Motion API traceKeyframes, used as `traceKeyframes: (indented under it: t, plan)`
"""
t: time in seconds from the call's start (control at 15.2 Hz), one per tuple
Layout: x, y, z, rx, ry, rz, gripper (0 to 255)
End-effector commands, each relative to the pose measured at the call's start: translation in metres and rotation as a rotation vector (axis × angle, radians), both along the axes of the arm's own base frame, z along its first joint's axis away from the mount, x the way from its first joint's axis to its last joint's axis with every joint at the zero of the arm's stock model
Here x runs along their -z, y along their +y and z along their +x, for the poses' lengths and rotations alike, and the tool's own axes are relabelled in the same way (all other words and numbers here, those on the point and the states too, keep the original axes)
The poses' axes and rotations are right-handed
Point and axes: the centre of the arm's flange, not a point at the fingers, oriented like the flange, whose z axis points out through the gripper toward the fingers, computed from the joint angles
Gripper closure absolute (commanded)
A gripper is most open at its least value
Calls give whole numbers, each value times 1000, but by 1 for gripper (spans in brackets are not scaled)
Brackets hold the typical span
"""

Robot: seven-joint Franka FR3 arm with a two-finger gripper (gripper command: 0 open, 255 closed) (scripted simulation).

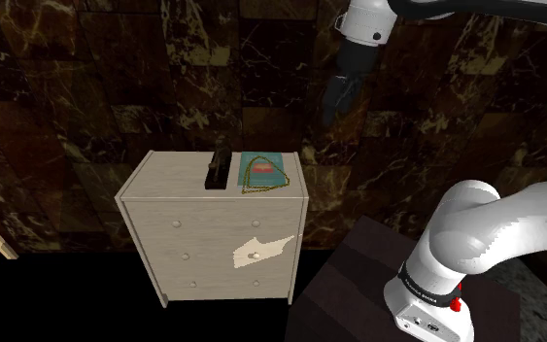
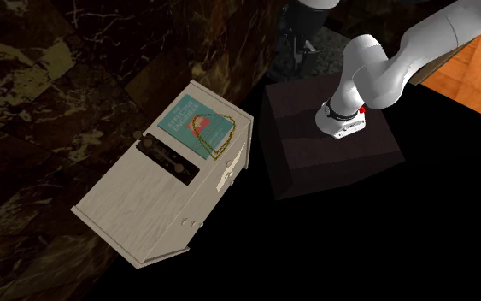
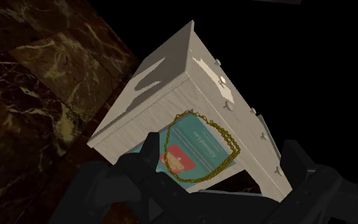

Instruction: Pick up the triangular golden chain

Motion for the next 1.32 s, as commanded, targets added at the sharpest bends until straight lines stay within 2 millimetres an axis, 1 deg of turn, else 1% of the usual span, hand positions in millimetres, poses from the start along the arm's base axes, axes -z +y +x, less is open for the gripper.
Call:
traceKeyframes:
  t: [0.0,0.66,1.25]
  plan:
    - [0,0,0,0,0,0,0]
    - [102,-33,84,45,32,52,0]
    - [197,-61,156,86,60,99,0]
